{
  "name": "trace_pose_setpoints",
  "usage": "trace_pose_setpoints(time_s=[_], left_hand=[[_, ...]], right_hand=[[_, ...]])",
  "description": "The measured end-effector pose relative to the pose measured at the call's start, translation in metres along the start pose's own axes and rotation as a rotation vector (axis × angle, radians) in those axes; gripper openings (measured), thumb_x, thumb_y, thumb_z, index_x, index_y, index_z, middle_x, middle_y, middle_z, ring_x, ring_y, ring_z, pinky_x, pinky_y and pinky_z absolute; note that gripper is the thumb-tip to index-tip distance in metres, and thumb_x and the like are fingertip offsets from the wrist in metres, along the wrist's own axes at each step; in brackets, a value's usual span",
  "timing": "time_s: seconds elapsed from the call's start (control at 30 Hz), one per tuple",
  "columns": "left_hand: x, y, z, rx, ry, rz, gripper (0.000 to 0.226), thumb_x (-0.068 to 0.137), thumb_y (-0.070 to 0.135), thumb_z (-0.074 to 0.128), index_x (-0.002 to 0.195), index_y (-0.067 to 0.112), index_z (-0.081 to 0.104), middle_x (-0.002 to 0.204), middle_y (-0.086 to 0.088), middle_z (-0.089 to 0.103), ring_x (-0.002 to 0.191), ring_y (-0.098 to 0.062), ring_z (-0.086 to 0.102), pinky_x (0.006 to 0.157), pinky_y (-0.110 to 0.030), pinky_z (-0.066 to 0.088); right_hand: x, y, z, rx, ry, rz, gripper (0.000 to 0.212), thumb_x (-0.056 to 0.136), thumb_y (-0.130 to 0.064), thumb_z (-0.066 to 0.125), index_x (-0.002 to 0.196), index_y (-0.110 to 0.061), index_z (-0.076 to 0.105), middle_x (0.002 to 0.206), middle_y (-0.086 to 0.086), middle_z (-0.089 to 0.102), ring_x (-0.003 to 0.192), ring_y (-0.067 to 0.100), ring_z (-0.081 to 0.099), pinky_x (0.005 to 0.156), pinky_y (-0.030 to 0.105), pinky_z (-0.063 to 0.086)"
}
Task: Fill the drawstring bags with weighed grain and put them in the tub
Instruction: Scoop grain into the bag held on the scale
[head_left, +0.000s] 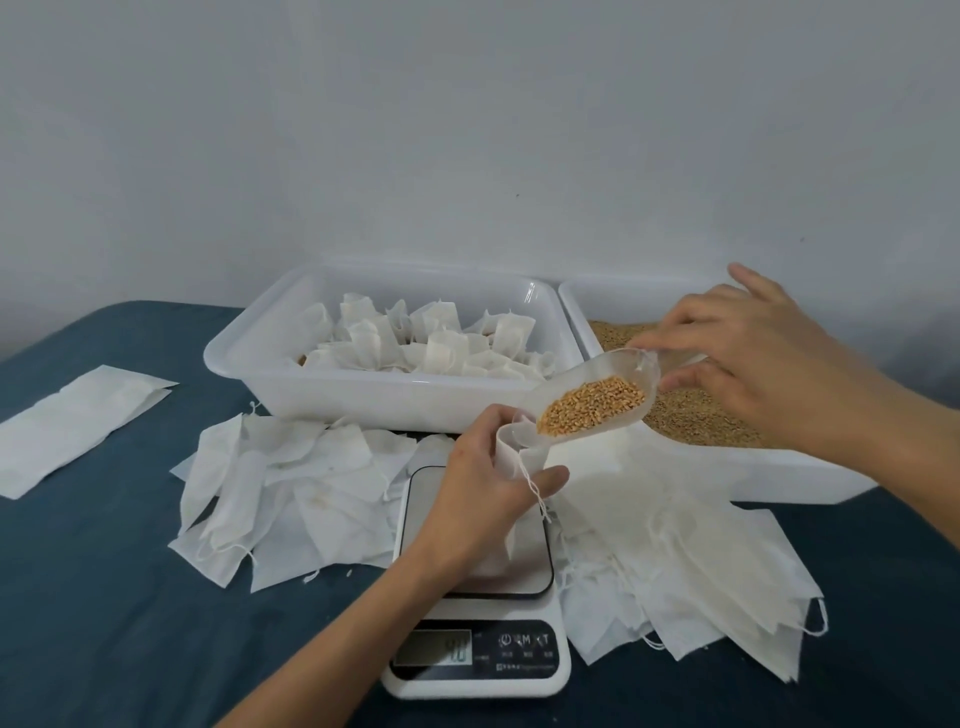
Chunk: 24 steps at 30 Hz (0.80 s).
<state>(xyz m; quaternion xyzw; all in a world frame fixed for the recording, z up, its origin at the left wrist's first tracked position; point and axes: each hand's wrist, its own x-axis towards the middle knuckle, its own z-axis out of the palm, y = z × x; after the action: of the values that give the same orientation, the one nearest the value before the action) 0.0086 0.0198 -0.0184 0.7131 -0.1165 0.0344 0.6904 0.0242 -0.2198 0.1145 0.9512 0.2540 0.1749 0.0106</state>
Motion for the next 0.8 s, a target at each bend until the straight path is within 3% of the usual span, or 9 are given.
trace_pose_setpoints(time_s=[0.23, 0.33, 0.47, 0.67, 0.8], left_hand=[[0.0, -0.002, 0.0014, 0.019, -0.007, 0.014, 0.038, 0.081, 0.0, 0.083, 0.105, 0.019, 0.061, 0.085, 0.025, 0.07, 0.07, 0.008, 0.063, 0.06, -0.007, 0.046], [-0.0002, -0.0018, 0.0011, 0.016, 0.004, 0.012, 0.038, 0.082, 0.004, 0.084, 0.106, 0.021, 0.062, 0.088, 0.023, 0.071, 0.075, 0.005, 0.064, 0.063, -0.007, 0.047], [-0.0015, -0.0015, 0.0006, 0.018, 0.023, 0.002, 0.039, 0.082, 0.009, 0.086, 0.106, 0.028, 0.062, 0.1, 0.012, 0.075, 0.092, -0.014, 0.073, 0.074, -0.013, 0.051], [-0.0011, -0.0004, 0.0016, -0.005, 0.019, 0.002, 0.037, 0.083, 0.007, 0.085, 0.105, 0.026, 0.062, 0.104, 0.0, 0.076, 0.092, -0.013, 0.073, 0.075, -0.011, 0.051], [-0.001, -0.0012, 0.002, 0.008, 0.011, 0.008, 0.032, 0.085, 0.008, 0.083, 0.104, 0.025, 0.063, 0.1, 0.008, 0.074, 0.087, -0.01, 0.073, 0.073, -0.01, 0.05]], right_hand=[[0.0025, -0.0046, -0.0022, -0.056, 0.014, -0.003, 0.038, 0.086, -0.017, 0.076, 0.123, -0.026, 0.072, 0.107, 0.001, 0.068, 0.112, 0.028, 0.059, 0.124, 0.05, 0.011], [0.0027, -0.0058, -0.0024, -0.072, 0.01, -0.006, 0.038, 0.087, -0.017, 0.075, 0.124, -0.026, 0.071, 0.108, 0.001, 0.068, 0.113, 0.027, 0.059, 0.124, 0.049, 0.009], [0.0026, -0.0076, -0.0024, -0.067, 0.002, 0.005, 0.038, 0.09, -0.016, 0.07, 0.126, -0.027, 0.07, 0.111, 0.0, 0.067, 0.116, 0.025, 0.057, 0.124, 0.045, 0.006], [0.0009, -0.0084, -0.0019, -0.074, -0.009, 0.012, 0.039, 0.092, -0.014, 0.067, 0.128, -0.029, 0.069, 0.114, -0.002, 0.067, 0.117, 0.024, 0.056, 0.124, 0.044, 0.006], [-0.0004, -0.0082, -0.001, -0.076, -0.012, 0.005, 0.037, 0.095, -0.02, 0.067, 0.13, -0.032, 0.067, 0.115, -0.005, 0.065, 0.119, 0.021, 0.055, 0.124, 0.042, 0.005]])
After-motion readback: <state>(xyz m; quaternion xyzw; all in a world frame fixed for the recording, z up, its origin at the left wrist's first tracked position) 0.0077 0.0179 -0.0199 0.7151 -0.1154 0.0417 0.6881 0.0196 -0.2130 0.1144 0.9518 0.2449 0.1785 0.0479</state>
